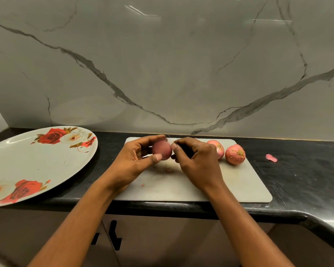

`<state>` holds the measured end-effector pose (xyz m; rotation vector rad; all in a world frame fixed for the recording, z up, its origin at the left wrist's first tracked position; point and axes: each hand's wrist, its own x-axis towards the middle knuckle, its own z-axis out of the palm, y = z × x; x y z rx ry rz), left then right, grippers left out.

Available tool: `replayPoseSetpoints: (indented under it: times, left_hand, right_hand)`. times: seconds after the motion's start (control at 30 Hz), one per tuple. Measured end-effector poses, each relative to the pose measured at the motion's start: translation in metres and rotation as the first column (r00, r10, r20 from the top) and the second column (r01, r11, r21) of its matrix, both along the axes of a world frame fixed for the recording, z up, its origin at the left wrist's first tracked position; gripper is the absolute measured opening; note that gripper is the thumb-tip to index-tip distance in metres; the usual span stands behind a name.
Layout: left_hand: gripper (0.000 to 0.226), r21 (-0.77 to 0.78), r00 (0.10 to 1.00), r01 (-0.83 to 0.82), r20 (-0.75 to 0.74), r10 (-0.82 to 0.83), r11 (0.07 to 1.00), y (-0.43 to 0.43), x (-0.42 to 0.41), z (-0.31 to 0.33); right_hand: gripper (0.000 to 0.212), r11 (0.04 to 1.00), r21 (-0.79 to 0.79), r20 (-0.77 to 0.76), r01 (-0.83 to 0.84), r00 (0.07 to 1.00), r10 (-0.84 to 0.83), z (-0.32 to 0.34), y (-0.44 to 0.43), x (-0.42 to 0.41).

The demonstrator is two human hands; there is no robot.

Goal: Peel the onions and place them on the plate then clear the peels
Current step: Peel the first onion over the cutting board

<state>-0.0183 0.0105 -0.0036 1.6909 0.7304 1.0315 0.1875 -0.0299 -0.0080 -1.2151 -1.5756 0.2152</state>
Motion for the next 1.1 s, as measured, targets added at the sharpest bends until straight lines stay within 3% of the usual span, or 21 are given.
replayPoseSetpoints:
  times: [0.23, 0.4, 0.7, 0.97, 1.1]
  left_hand:
    - [0.057, -0.02, 1.0, -0.002, -0.018, 0.002, 1.0, -0.003, 0.001, 0.001]
    - [0.056, -0.009, 0.998, -0.006, -0.055, 0.006, 1.0, -0.002, -0.001, 0.001]
    - [0.055, -0.003, 0.997, 0.009, -0.081, -0.009, 1.0, -0.004, 0.0, 0.003]
    - [0.058, -0.002, 0.998, 0.046, -0.04, -0.046, 0.999, -0.004, 0.001, 0.002]
    - [0.061, -0.012, 1.0, 0.022, -0.015, -0.022, 1.0, -0.002, -0.002, 0.001]
  right_hand:
    - [0.024, 0.998, -0.003, 0.024, -0.067, 0.997, 0.067, 0.004, -0.004, -0.003]
    - [0.021, 0.995, 0.042, 0.096, -0.085, 0.992, 0.081, 0.003, -0.001, 0.0]
    - [0.017, 0.993, 0.117, 0.285, -0.013, 0.958, -0.021, -0.001, 0.002, -0.003]
    - [0.013, 0.997, 0.06, 0.219, 0.039, 0.974, -0.051, -0.002, 0.007, -0.002]
    - [0.01, 1.0, 0.007, 0.084, 0.014, 0.996, -0.014, 0.0, 0.007, -0.001]
